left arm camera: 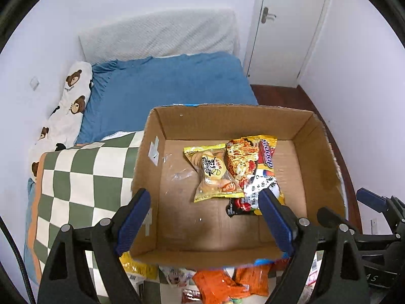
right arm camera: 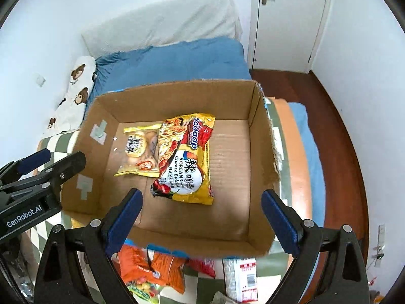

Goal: Organize snacks
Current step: 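Grasp an orange chip bag with each tool from the blanket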

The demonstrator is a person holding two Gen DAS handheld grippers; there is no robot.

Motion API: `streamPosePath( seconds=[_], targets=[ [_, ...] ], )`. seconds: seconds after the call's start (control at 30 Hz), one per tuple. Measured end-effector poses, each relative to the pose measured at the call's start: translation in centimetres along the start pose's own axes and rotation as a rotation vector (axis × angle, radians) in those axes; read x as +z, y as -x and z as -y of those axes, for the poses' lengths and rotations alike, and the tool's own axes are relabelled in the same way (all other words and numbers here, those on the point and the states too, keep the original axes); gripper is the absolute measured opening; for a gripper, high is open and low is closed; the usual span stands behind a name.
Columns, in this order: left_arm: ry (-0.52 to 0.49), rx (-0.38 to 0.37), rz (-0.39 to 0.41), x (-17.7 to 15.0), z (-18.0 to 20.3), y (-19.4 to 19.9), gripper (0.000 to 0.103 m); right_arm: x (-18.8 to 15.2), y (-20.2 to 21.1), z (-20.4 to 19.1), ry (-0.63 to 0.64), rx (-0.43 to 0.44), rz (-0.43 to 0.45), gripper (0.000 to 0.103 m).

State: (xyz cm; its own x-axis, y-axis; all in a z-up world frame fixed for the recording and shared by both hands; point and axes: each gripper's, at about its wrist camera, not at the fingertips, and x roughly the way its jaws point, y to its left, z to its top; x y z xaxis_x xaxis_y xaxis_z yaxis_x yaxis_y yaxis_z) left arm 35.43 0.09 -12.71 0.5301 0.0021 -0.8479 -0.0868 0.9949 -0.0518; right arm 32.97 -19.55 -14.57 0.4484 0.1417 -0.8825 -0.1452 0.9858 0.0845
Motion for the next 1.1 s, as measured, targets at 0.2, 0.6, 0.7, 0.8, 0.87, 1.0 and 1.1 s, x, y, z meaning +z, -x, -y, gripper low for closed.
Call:
streamPosePath(
  seconds=[0.2,0.6,0.7,0.8,0.87,1.0,1.1],
  targets=[
    [-0.009,-0.001,0.053,-1.5,0.7,3.5,0.087,-1.8,3.8,-0.4,-0.005,0.029,0.059,0.097],
    [0.089,0.039,-0.016,-6.8,-1.1,4.5,0.087,-6.3,4.7,1.9,-0.080,0.150,-0.025,0.097],
    [0.135,0.048,-0.143,-9.7,-1.8,1.6,0.087,-9.0,1.7,3.4,-0.149,0.200,-0.125,0.097],
    [0.206,-0.011,-0.279,-11.8,-2.0,-2.4,0.087,-11.7,-1.2,4.3,-0.200,0.248,-0.199,0.096],
    [0.229,-0.028,-0.351,-12.6,-1.6,-5.2,0.087,-13.0,-2.7,4.2,-0.209,0.265,-0.233,0.087],
    [0.302,-0.045,-0.496,-13.9,-1.1,-11.1,0.087,-14.8,-5.2,4.2,-0.232,0.302,-0.293,0.069],
    [0.365,-0.061,-0.563,-14.7,-1.2,-14.5,0.077,-15.3,-5.9,4.2,-0.232,0.314,-0.307,0.069]
  ],
)
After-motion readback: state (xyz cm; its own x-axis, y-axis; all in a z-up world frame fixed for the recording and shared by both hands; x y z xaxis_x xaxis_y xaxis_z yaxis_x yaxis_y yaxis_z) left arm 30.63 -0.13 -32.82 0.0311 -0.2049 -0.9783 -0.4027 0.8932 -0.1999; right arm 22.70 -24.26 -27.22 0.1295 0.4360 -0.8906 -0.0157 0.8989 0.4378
